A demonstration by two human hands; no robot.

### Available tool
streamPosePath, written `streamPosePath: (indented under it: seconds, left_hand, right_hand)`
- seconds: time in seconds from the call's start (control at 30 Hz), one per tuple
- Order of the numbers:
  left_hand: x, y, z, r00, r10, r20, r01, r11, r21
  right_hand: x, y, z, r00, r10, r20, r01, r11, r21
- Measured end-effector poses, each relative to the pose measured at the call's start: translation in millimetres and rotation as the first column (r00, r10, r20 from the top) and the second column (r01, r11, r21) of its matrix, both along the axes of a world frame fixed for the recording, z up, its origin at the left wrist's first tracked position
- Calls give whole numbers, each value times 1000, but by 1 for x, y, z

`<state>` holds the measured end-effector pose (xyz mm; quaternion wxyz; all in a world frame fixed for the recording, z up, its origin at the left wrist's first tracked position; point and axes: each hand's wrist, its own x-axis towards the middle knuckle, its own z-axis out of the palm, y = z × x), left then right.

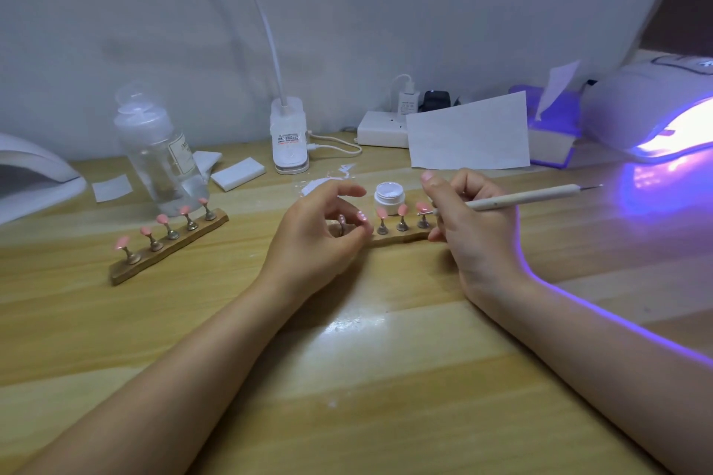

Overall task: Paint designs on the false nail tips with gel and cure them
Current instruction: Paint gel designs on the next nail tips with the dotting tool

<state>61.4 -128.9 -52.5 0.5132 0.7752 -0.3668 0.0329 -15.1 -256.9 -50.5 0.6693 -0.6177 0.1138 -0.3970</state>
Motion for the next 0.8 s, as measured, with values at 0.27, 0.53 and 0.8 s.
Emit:
streamPosePath:
  seconds: [0.27,0.53,0.8]
  left_hand:
    - [1,1,-1,1000,-12,-10,12,1000,22]
    - [10,9,8,998,-53,-37,59,983,171]
    - [16,16,20,990,-137,-22,137,941,309]
  right_hand:
    - [-1,0,1,1000,-2,-10,2,1000,-5]
    - [-1,-1,1,1000,-18,-18,19,999,32]
    - [0,-2,1,999,-10,-35,11,999,47]
